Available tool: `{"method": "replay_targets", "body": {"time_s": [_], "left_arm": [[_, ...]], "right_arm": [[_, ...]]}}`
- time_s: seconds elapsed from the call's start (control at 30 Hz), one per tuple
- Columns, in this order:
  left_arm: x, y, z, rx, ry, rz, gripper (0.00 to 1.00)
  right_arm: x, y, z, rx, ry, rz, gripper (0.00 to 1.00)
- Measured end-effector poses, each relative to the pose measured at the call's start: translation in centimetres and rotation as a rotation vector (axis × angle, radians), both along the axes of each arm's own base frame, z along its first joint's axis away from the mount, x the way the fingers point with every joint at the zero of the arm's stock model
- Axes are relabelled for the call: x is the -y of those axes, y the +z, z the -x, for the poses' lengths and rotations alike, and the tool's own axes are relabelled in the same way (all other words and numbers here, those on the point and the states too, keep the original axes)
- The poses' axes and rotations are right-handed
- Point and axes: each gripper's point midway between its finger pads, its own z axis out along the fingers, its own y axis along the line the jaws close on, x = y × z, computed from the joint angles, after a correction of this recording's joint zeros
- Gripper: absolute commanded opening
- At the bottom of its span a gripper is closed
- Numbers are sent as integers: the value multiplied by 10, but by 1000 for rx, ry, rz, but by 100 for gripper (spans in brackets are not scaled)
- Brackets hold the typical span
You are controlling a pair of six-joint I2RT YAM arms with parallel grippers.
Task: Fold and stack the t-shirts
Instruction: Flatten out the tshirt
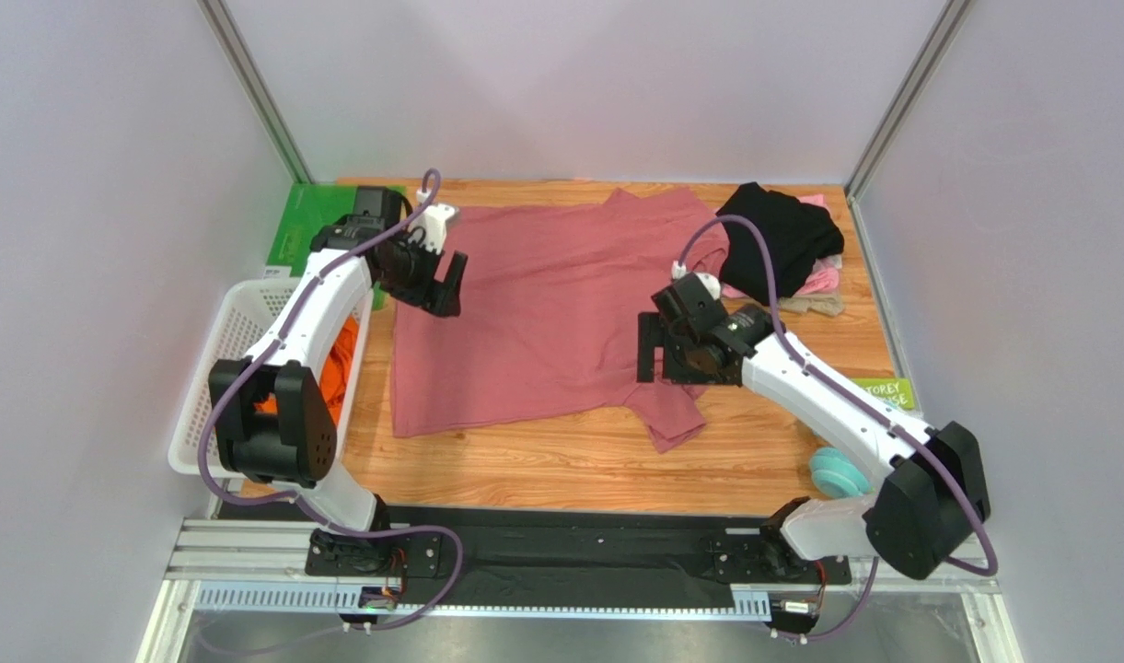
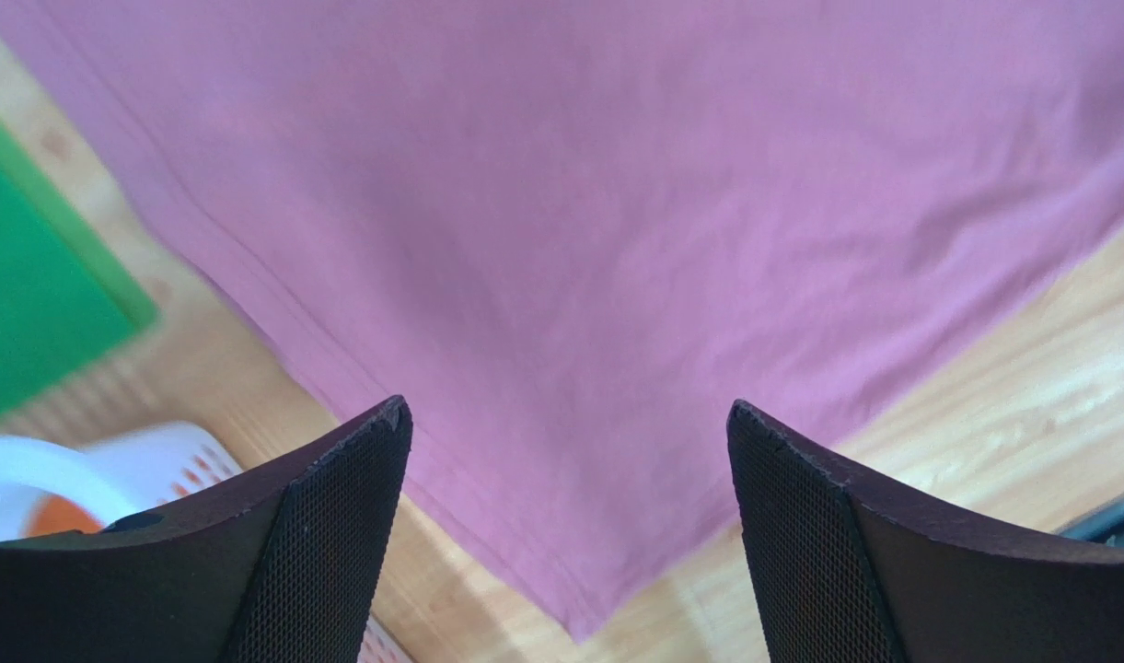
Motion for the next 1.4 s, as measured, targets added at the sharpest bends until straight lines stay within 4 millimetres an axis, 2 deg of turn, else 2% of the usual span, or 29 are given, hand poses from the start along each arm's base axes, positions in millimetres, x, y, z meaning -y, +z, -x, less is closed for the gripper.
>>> {"method": "replay_targets", "body": {"time_s": [0.1,0.23,0.37,0.6,0.83,1.03,1.17,1.4], "left_arm": [[-5,-25,25,-76,-20,-30,89],[-13,-41,42,-115,-31,-70,89],[-15,-45,49,-117,-36,-80,88],[-16,-55,48,-128,-36,-89,87],[-16,-64,49,-142,-37,-88,86],[-16,-66,47,-142,-37,-88,86],[-16,-66,47,-140,-38,-89,86],[-16,-69,46,-143,-42,-91,85]], "right_arm": [[1,-8,29,-27,-7,-19,94],[-5,-11,56,-34,-6,-60,93],[-11,-23,77,-63,1,-65,94],[1,-48,94,-115,-45,-22,93],[15,-54,83,-81,-72,62,88],[24,-65,66,-81,-87,138,76],[29,-74,55,-88,-103,163,64],[30,-79,41,-76,-108,157,54]]}}
